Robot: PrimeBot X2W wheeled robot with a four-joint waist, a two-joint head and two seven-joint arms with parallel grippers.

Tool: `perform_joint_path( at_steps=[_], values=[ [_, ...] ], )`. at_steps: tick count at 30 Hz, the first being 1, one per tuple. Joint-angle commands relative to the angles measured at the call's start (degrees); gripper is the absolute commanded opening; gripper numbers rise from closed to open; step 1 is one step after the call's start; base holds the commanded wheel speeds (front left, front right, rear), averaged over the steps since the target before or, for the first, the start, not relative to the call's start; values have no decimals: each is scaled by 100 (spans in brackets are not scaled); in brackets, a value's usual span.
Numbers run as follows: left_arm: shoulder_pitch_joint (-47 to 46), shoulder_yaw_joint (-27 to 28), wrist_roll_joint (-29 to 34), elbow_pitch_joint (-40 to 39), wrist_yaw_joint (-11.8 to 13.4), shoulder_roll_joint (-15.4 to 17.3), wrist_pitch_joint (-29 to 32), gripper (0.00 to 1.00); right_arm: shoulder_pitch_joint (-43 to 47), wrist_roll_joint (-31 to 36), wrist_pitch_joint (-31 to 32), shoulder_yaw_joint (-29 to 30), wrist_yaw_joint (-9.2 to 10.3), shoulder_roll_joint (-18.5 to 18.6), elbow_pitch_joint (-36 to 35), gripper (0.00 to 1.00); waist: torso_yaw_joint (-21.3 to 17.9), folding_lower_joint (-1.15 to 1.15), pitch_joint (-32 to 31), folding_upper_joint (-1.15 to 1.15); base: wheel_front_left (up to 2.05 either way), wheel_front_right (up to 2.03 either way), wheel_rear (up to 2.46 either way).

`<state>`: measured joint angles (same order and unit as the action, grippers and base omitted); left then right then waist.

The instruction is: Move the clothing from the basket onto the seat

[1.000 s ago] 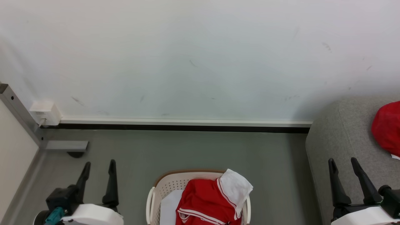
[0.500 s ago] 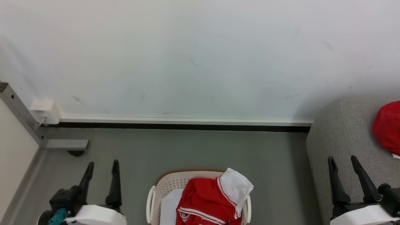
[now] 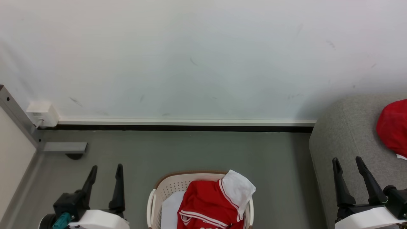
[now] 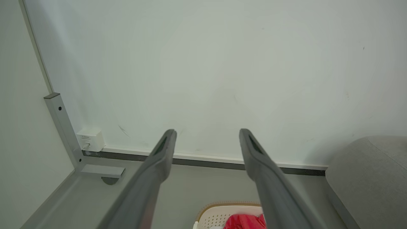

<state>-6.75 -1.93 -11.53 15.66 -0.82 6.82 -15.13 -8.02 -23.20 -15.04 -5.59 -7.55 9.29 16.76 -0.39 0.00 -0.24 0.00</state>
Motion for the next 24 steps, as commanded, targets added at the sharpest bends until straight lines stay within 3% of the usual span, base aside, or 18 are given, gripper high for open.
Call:
perform_joint_path(
  at_steps=[1,11,24],
  values=[
    [5,38,79,9,-29,10,-3,100,-52,-12,-18,-5,13,30,-1,100,-8,0,4,0,0,0,0],
    [-99,133,253,11,-140,-61,-3,100,-129,-37,-18,-9,13,59,-54,100,-80,0,137,0,0,0,0],
    [-503,193,327,-20,-278,-162,-3,100,-547,10,-18,98,13,106,-263,100,-302,0,848,0,0,0,0]
  ],
)
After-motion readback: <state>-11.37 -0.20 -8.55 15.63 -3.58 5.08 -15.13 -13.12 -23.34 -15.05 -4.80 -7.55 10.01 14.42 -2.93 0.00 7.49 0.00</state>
